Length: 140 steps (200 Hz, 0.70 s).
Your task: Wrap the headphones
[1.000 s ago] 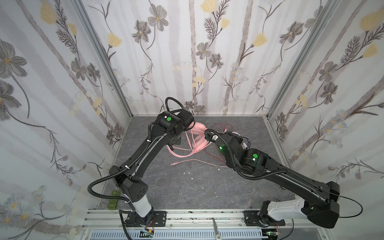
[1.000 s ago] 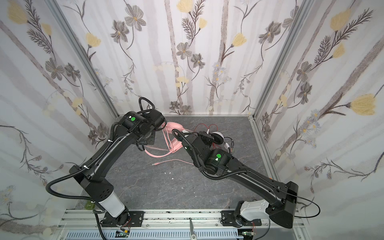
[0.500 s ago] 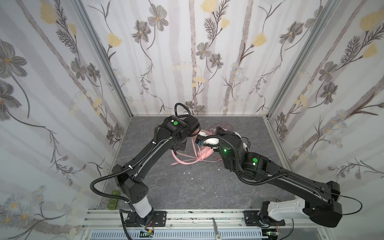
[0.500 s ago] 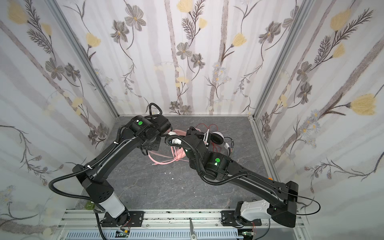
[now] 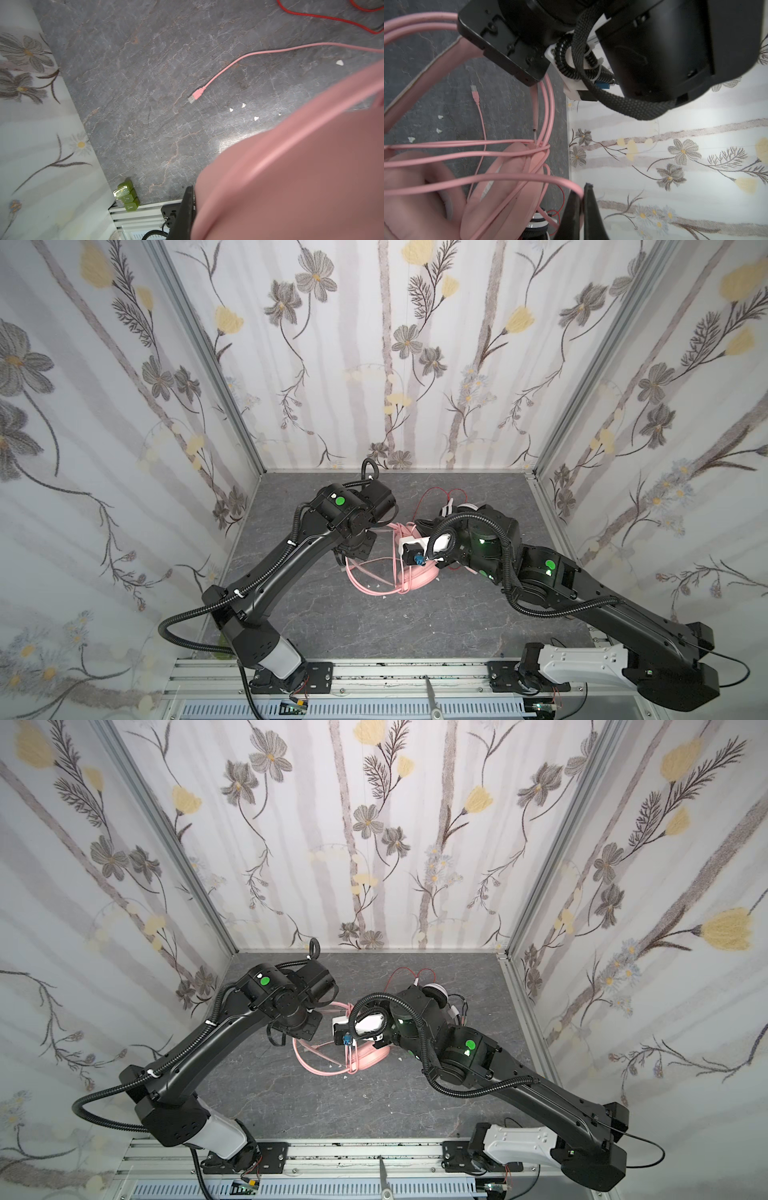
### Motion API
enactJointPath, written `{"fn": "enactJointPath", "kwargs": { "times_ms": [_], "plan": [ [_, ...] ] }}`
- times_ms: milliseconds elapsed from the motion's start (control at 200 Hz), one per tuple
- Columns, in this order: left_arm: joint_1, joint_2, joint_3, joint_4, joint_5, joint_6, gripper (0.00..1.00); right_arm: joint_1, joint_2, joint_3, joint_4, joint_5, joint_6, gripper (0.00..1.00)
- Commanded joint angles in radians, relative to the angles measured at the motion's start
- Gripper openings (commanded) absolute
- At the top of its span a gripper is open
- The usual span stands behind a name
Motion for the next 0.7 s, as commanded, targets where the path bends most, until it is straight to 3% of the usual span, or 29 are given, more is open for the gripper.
{"fn": "enactJointPath", "kwargs": {
  "times_ms": [0,270,465,580,694],
  "plan": [
    [-0.011,-0.028,-0.016,0.074,0.093,0.033,0.0,-0.013,0.012,0.019,0.016,-0.164,0.086,0.03],
    [-0.098,-0.012,-0.008,0.056,0.087,0.057,0.0,-0.081,0.133,0.137,-0.041,-0.155,0.231,0.01],
    [-0.109,-0.01,-0.024,0.073,0.085,0.034,0.0,-0.145,0.12,0.087,0.003,-0.167,0.31,0.0],
    [-0.109,-0.023,-0.035,0.097,0.099,0.025,0.0,-0.201,0.094,0.038,0.034,-0.179,0.37,0.06],
    [-0.109,-0.038,-0.039,0.115,0.121,0.033,0.0,-0.268,0.077,-0.005,0.061,-0.206,0.435,0.29]
  ]
}}
